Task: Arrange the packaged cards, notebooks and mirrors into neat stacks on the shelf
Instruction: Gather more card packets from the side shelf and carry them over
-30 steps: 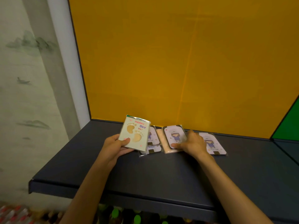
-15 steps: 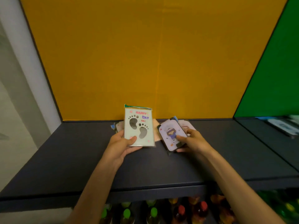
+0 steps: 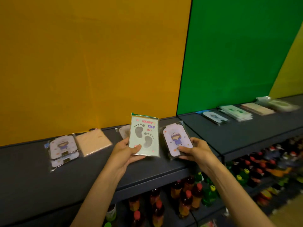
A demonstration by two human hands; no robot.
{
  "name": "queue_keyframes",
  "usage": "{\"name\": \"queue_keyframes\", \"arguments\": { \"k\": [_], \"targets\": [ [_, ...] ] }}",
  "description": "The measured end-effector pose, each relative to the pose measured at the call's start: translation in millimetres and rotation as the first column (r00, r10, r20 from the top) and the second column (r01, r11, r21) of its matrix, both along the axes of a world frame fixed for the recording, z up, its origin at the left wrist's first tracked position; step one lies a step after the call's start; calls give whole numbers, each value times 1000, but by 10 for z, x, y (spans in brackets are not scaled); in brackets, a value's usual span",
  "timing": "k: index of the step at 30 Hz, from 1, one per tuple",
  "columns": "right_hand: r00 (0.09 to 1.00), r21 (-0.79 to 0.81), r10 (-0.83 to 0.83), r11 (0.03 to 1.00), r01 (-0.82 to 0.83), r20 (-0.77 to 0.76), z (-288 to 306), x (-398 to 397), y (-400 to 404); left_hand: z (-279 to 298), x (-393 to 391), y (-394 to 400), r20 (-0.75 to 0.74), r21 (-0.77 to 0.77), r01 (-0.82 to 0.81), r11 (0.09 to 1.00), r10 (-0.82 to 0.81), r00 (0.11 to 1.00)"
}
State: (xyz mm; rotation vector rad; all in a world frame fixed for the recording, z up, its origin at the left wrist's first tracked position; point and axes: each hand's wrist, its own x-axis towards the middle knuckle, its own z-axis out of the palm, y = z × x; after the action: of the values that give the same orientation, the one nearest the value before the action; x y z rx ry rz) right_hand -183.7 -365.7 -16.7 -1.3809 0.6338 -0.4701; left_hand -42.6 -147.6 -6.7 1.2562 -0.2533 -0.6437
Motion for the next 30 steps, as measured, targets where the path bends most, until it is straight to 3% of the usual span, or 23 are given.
{"name": "queue_keyframes", "arguments": {
  "k": [16, 24, 30],
  "targets": [
    [997, -17, -21, 1000, 23, 69, -94, -1841, -2057, 81, -1522, -2193, 74, 28, 34, 999, -37, 997],
    [996, -35, -27, 999, 30, 87, -207, -1871, -2724, 154, -1580, -2829, 101, 45, -22, 999, 17, 995],
    [1000, -151, 0, 989, 4, 24, -180, -1505, -3247, 182, -1324, -3291, 113, 8, -132, 991, 130, 985]
  ]
}}
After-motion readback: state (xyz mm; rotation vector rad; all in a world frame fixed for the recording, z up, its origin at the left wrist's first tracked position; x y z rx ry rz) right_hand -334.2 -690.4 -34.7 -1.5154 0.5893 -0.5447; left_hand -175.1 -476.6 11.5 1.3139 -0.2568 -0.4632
